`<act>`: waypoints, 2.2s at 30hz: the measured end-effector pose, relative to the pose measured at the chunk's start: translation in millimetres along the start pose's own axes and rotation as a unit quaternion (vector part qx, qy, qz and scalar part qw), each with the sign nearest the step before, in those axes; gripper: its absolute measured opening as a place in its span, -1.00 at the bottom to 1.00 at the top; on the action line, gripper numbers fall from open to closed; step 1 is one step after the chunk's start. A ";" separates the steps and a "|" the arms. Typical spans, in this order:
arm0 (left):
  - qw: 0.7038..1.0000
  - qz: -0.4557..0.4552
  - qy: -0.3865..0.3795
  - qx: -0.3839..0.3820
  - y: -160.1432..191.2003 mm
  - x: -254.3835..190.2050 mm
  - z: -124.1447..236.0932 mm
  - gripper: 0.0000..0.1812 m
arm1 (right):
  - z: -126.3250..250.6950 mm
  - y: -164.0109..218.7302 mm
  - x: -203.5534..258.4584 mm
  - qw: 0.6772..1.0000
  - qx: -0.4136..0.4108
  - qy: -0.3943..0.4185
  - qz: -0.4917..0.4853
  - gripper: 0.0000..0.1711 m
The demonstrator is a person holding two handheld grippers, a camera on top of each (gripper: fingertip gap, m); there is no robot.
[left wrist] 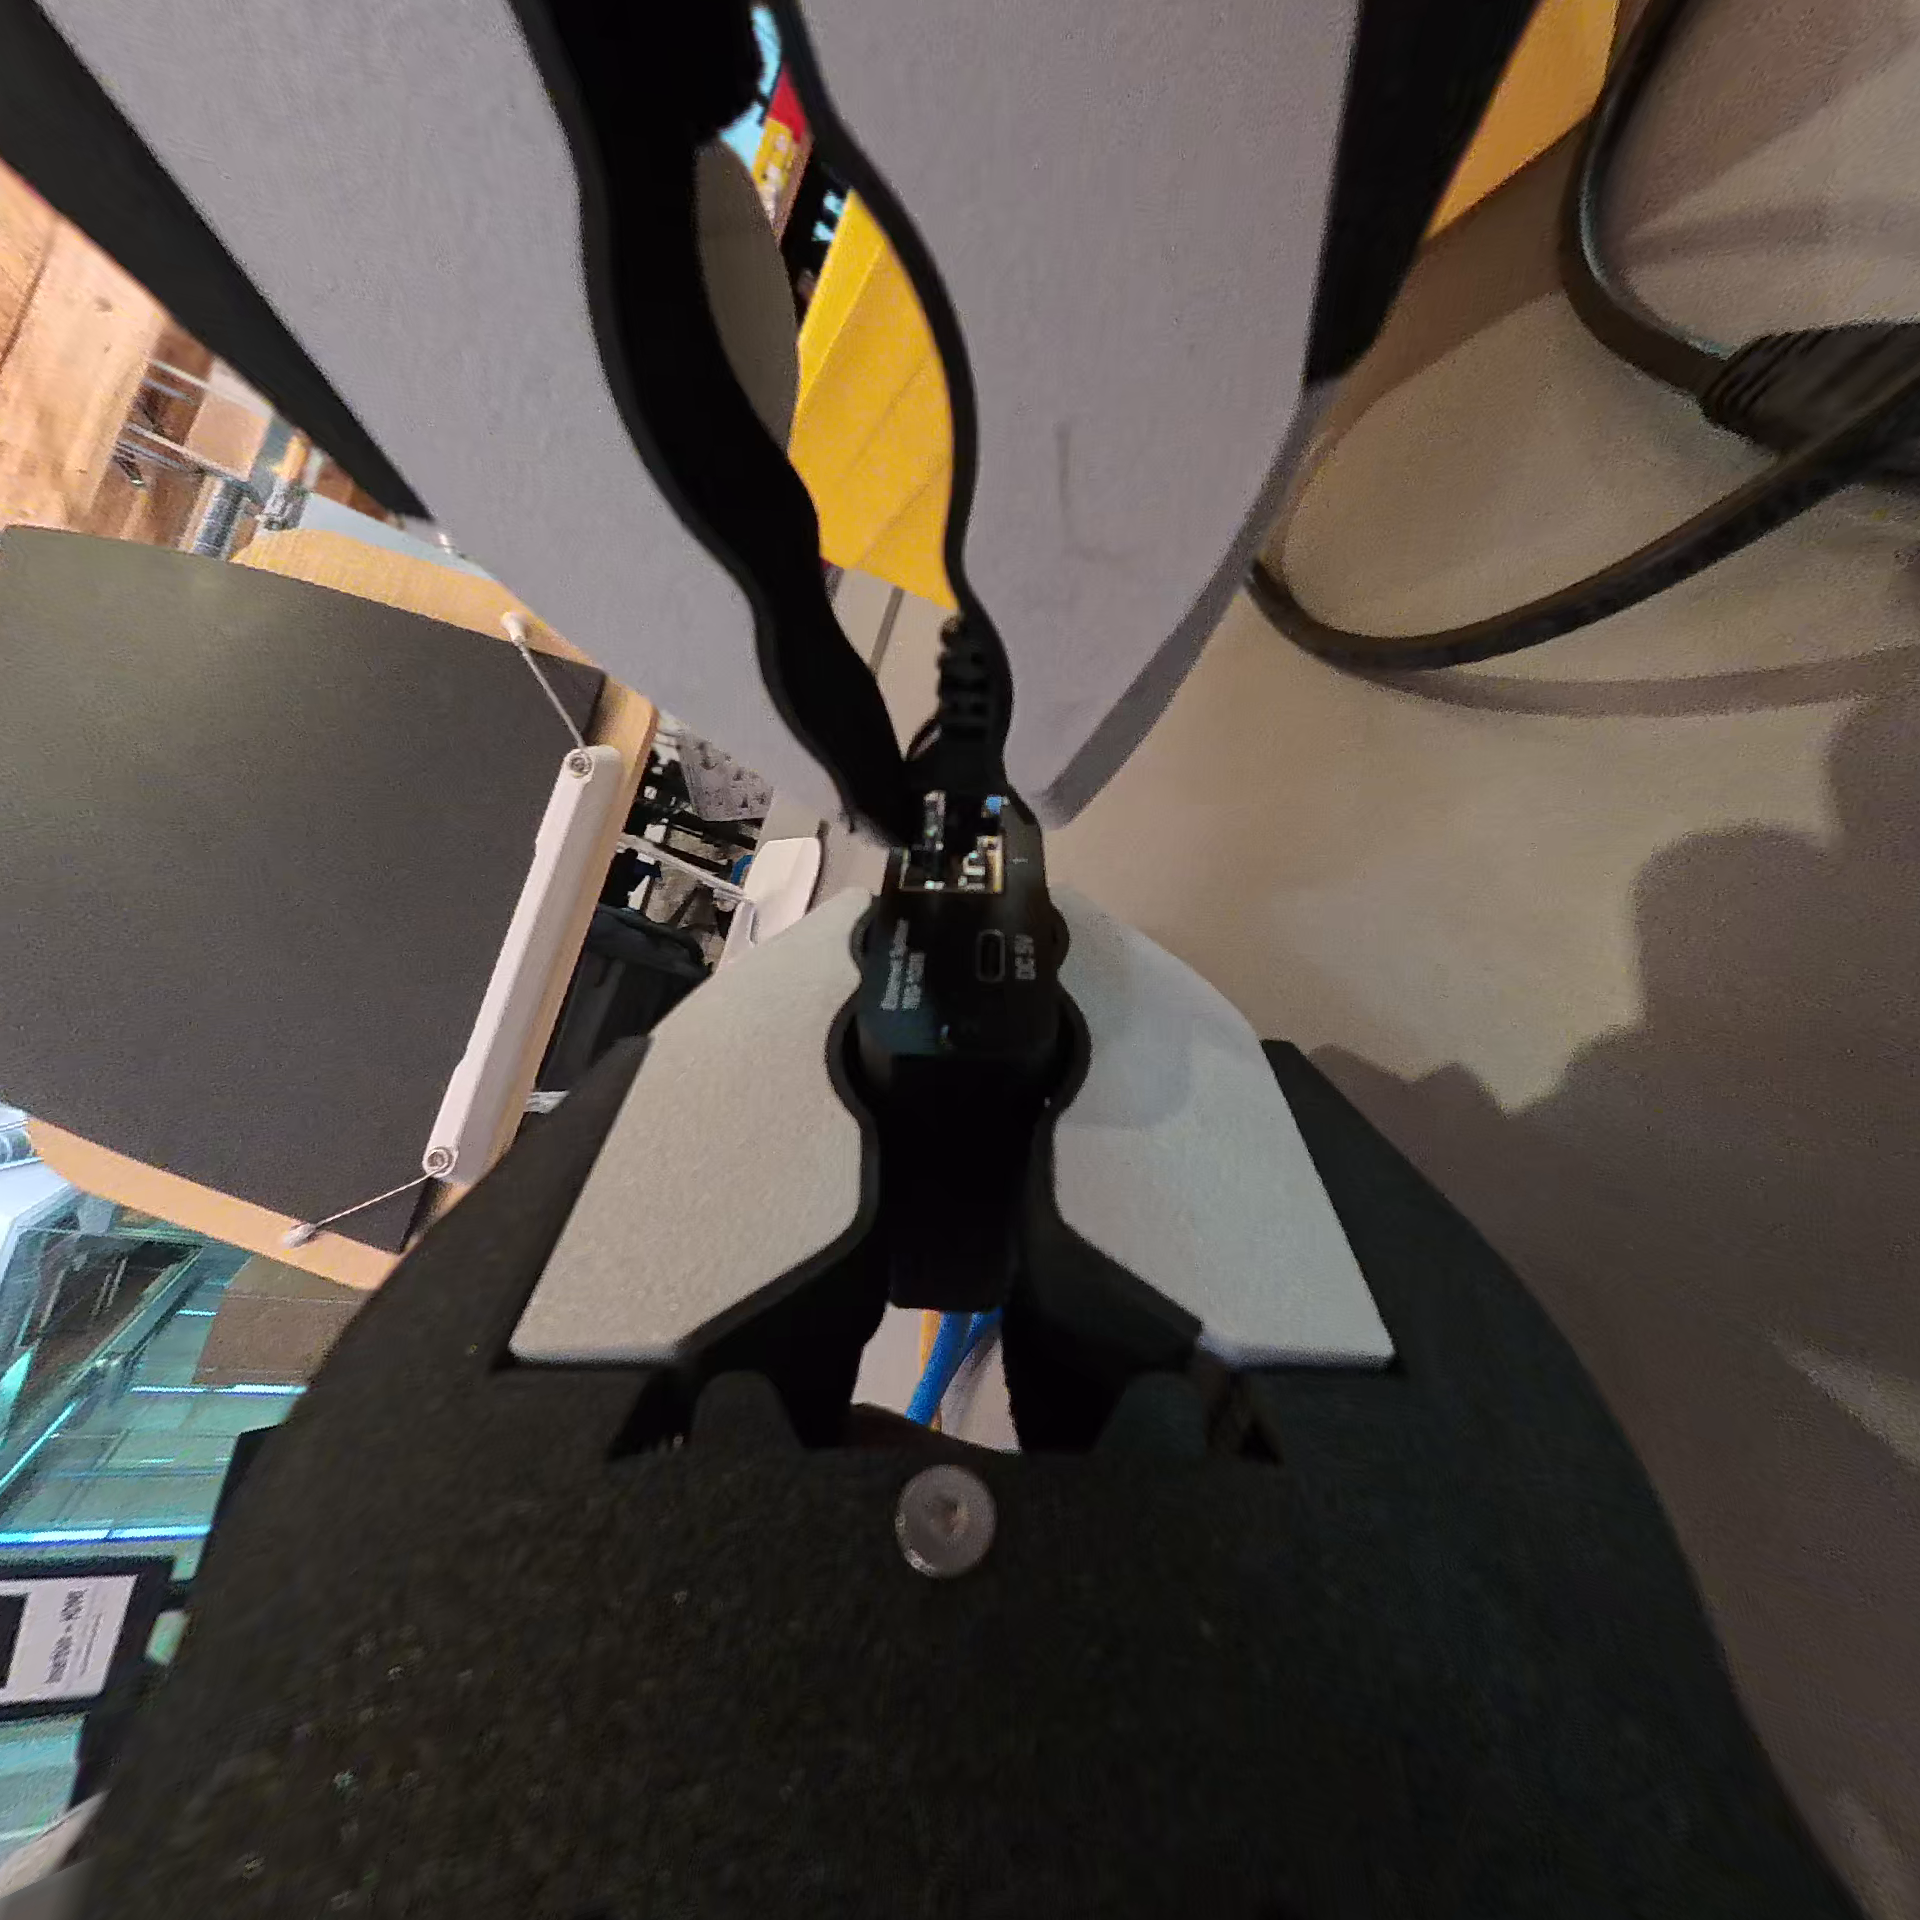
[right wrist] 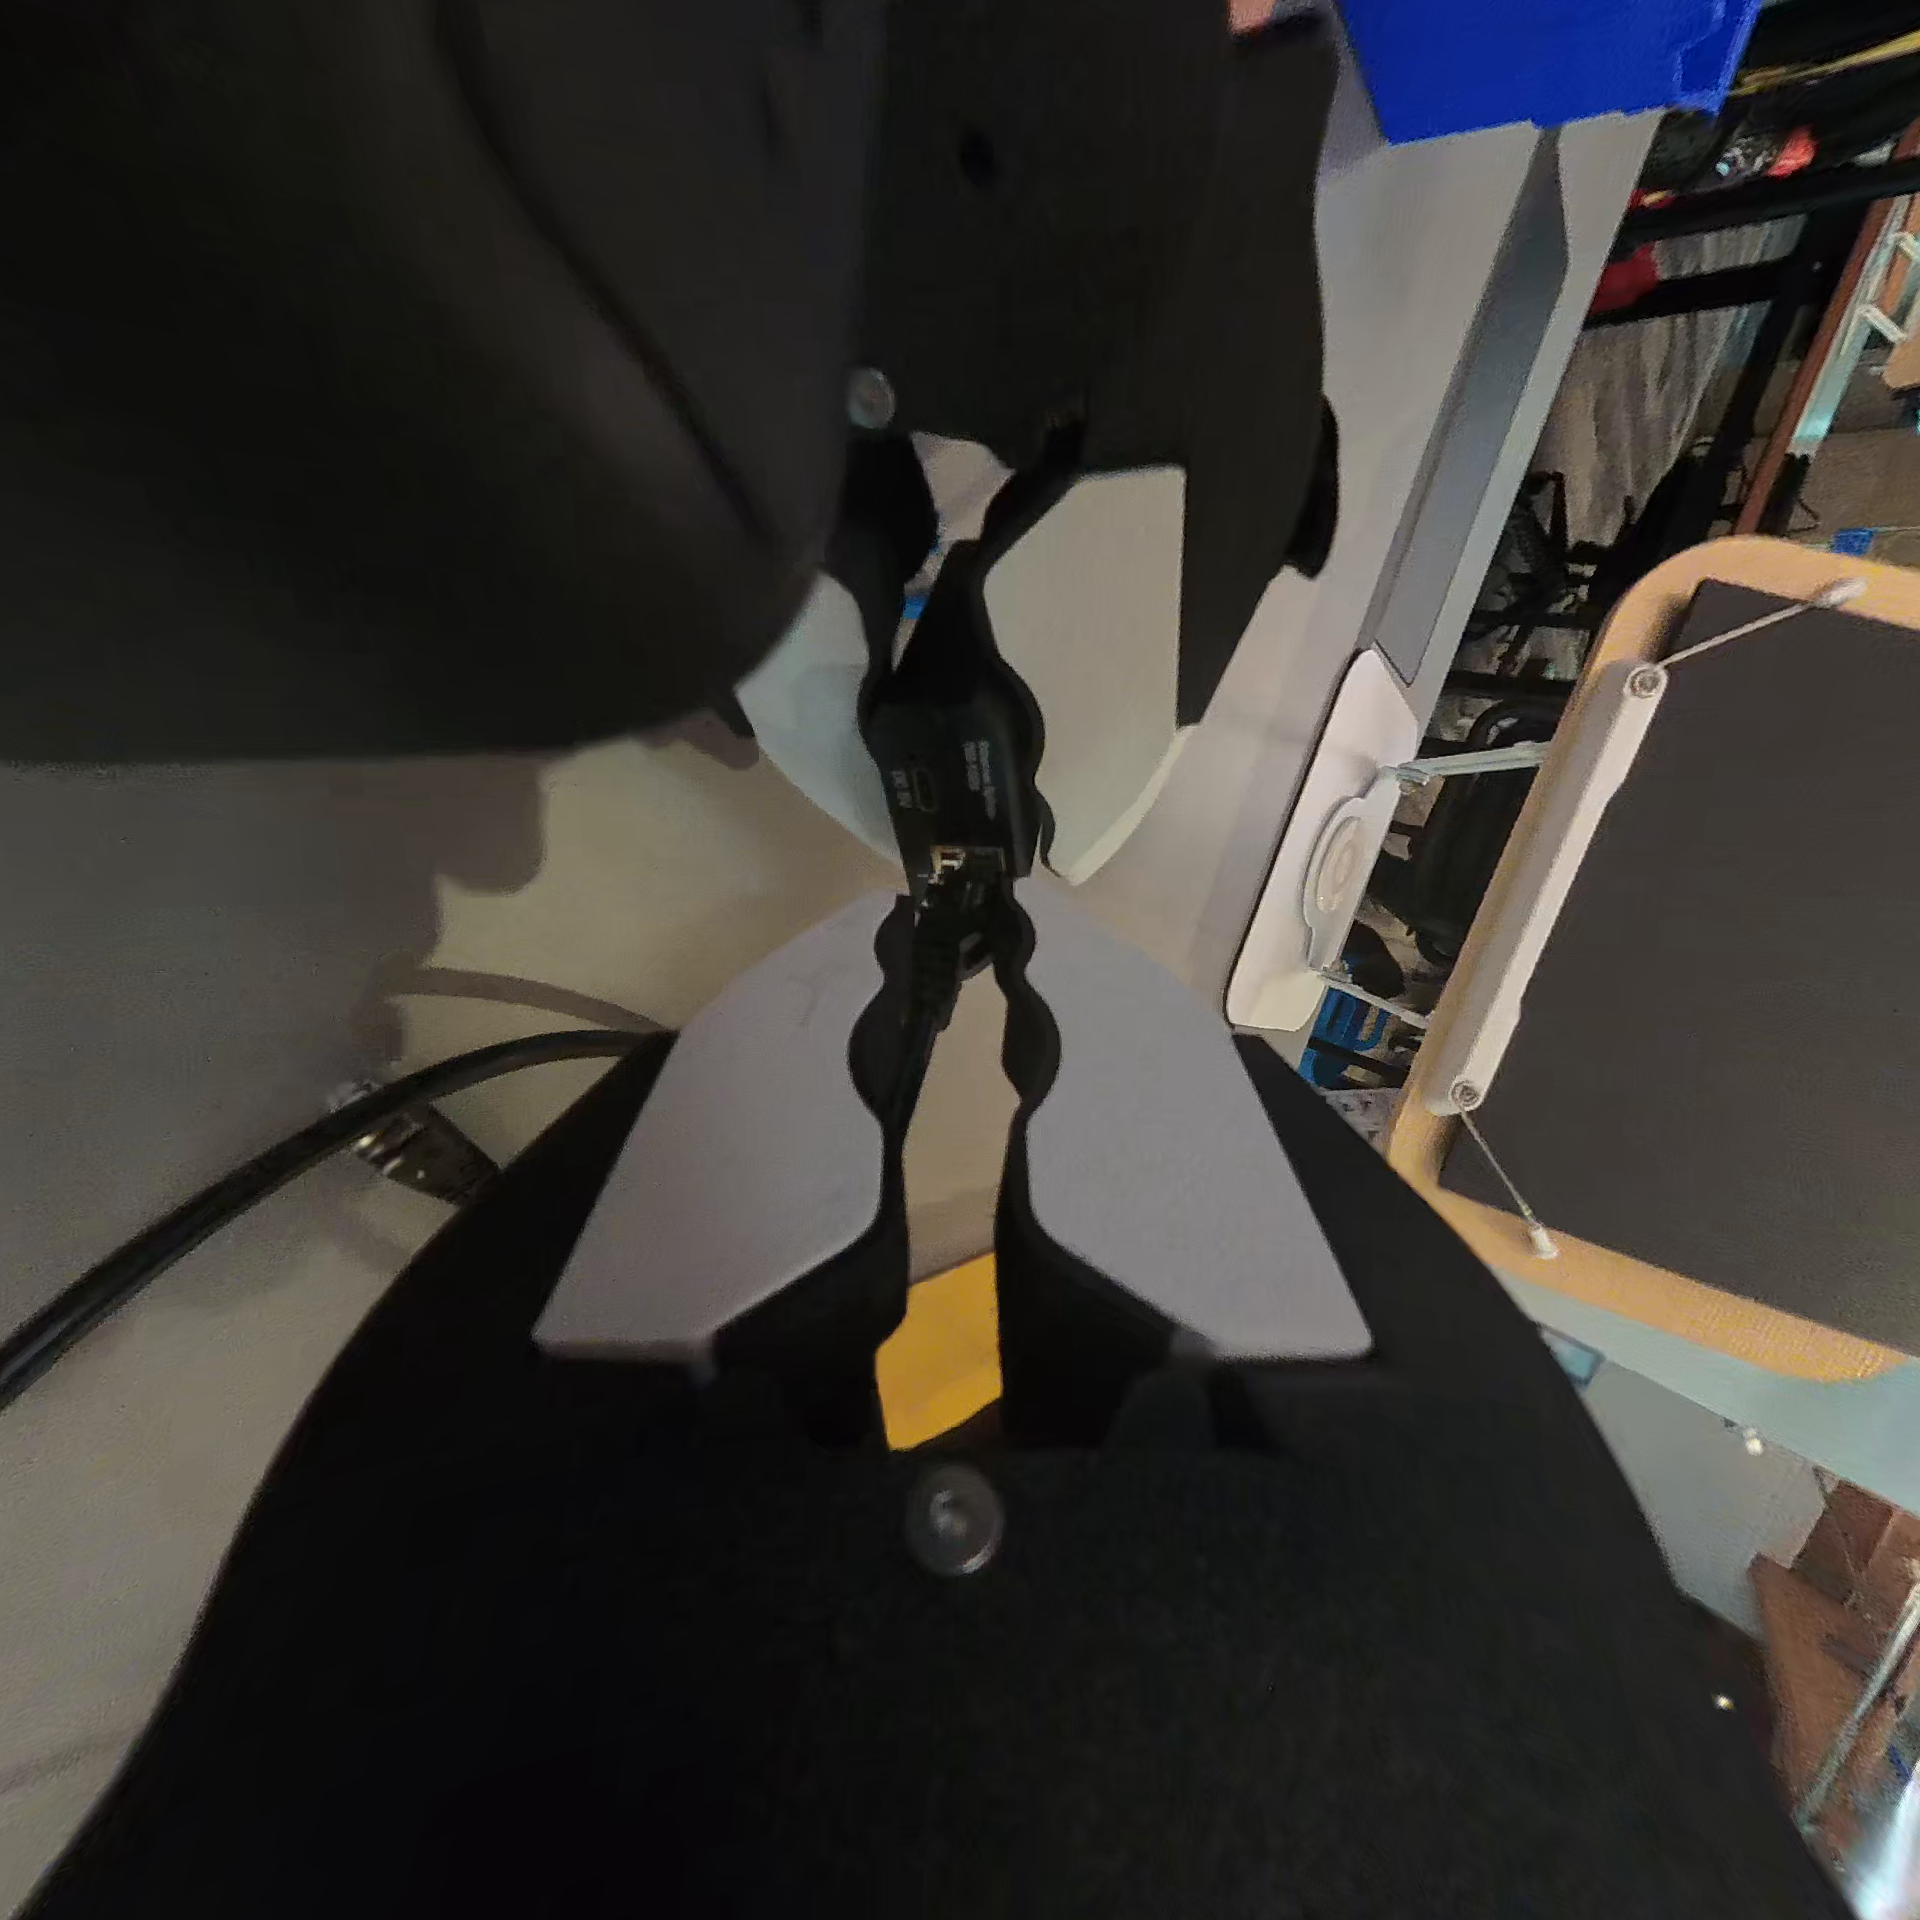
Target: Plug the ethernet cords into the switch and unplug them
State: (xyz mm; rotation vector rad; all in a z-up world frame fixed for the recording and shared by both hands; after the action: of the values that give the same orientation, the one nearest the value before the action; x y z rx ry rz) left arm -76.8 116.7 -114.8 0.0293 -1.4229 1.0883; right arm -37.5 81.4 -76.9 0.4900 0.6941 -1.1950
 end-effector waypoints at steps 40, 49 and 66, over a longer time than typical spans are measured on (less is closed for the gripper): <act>0.985 -0.099 -0.120 0.071 19.2 21.0 -15.3 -0.72 | 39.9 48.7 28.1 0.734 -0.144 -0.088 -0.658 -0.85; 0.991 -0.072 -0.109 -0.002 7.4 20.0 -0.4 -0.73 | 29.8 15.0 31.6 0.745 -0.144 -0.107 -0.642 -0.40; 0.963 0.069 0.044 -0.257 -70.8 28.6 57.2 -0.72 | 28.6 -14.5 -2.3 0.634 -0.463 -0.211 -0.582 0.02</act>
State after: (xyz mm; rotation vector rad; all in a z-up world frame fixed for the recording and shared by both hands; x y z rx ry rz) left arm -83.6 59.7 -38.6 -0.4908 -1.6060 0.7910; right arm -45.3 59.2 -55.1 -1.3157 1.1197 -1.7816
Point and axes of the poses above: each gripper's, where its closed fingertips meet, z back along the fingers, y out of its underside, x = y × z across the jaws, the point moved 5 cm from there along z, back along the fingers, and after that the axes turned 6 degrees about z, right-handed, at the moved point
